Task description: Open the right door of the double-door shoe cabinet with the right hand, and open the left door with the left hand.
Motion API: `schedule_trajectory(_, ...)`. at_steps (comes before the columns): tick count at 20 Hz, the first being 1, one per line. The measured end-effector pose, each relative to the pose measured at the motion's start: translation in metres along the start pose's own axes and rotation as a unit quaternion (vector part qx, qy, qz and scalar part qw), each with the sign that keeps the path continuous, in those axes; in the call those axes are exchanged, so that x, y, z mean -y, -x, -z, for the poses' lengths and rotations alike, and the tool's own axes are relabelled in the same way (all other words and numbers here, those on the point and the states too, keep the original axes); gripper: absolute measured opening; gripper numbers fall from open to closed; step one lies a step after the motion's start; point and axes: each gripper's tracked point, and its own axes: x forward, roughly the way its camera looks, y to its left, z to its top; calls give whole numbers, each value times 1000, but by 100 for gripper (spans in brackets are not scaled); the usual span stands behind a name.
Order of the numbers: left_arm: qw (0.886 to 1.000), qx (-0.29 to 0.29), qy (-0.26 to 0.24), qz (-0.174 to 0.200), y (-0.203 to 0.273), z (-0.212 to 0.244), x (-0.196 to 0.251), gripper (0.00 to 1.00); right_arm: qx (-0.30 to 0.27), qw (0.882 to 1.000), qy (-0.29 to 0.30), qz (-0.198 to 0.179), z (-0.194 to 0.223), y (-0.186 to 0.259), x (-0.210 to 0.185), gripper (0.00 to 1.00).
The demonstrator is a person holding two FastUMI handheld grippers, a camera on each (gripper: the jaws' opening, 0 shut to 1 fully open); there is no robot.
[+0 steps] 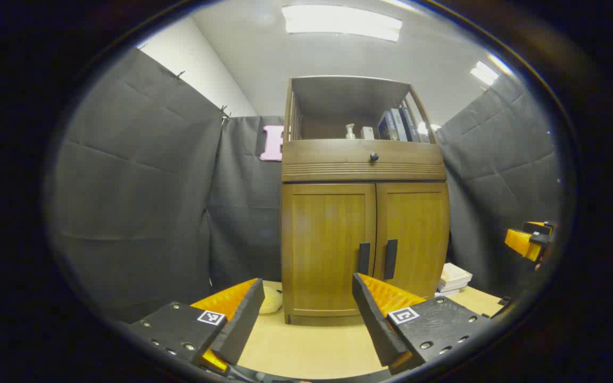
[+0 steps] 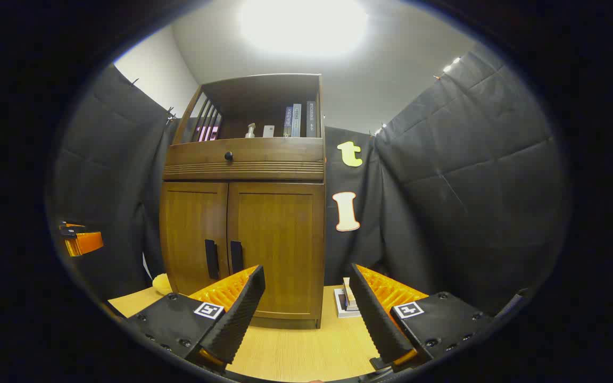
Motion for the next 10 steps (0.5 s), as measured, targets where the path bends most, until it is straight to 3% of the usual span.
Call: schedule_trajectory(10, 1000, 9, -8, 8, 0, -6, -1, 96, 1, 1000, -18, 2, 2, -3, -1, 96)
